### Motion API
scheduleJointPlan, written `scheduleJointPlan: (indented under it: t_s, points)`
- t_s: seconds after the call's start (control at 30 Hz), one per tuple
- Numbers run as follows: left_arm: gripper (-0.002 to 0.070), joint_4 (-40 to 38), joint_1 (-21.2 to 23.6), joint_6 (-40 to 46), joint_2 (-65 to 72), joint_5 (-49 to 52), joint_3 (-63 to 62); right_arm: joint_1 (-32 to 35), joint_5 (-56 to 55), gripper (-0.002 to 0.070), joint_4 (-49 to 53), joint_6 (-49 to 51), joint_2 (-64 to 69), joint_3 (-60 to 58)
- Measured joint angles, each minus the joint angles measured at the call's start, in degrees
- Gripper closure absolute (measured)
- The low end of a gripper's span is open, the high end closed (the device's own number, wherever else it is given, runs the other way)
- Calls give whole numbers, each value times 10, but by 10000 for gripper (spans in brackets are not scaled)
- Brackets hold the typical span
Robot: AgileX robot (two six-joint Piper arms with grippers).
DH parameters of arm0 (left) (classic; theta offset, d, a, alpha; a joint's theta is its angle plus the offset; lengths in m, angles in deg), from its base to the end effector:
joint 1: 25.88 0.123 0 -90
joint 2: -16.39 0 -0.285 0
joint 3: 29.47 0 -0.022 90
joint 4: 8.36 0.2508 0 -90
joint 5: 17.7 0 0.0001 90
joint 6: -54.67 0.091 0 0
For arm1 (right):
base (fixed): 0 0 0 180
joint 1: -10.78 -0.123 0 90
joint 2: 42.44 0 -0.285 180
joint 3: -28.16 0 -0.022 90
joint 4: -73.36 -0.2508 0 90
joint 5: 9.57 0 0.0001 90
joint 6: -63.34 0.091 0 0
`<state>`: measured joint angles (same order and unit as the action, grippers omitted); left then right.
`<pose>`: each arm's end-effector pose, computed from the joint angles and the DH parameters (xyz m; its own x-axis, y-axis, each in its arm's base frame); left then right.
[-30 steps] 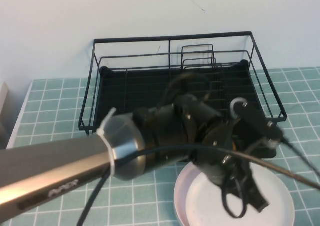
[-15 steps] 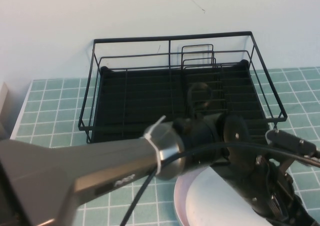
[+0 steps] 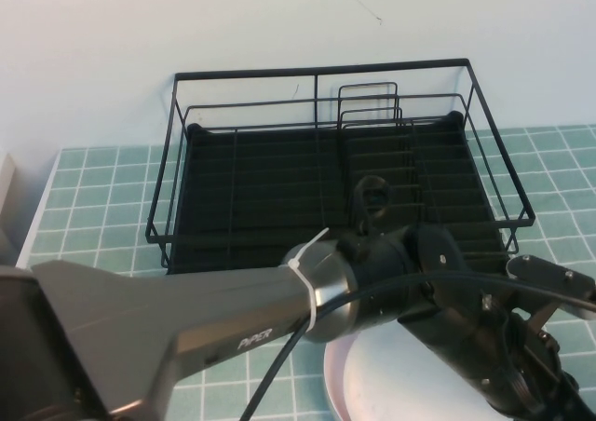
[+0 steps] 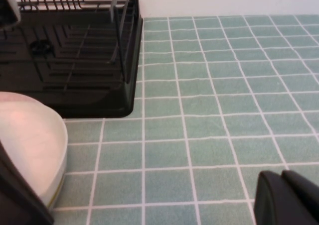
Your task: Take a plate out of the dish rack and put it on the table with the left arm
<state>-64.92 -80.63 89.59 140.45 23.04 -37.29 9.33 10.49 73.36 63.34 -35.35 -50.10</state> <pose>0.2143 -0.3893 0.2081 -0.6520 0.5709 -0.4989 0.7443 0.3568 -0.5645 0.0531 0.0013 0.1762 -0.2656 -0.0067 -0.9640 -0.0253 0.9997 0.0000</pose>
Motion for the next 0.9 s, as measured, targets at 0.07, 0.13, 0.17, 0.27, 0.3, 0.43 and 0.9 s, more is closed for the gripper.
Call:
scheduleJointPlan:
  t_s: [0.07, 0.13, 0.17, 0.27, 0.3, 0.43, 0.9]
  points:
    - [677, 16, 0, -3, 5, 0, 0, 0, 0, 678, 0, 0, 0, 0]
    - [677, 33, 0, -10, 11, 0, 0, 0, 0, 678, 0, 0, 0, 0]
    - [677, 44, 0, -13, 14, 0, 0, 0, 0, 678, 0, 0, 0, 0]
    - [677, 80, 0, -30, 17, 0, 0, 0, 0, 678, 0, 0, 0, 0]
    - [677, 95, 0, -36, 18, 0, 0, 0, 0, 678, 0, 0, 0, 0]
    - [677, 129, 2, -59, 18, 2, 0, 0, 0, 678, 0, 0, 0, 0]
    - [677, 464, 6, -219, -97, 60, -123, 0, 0, 678, 0, 0, 0, 0]
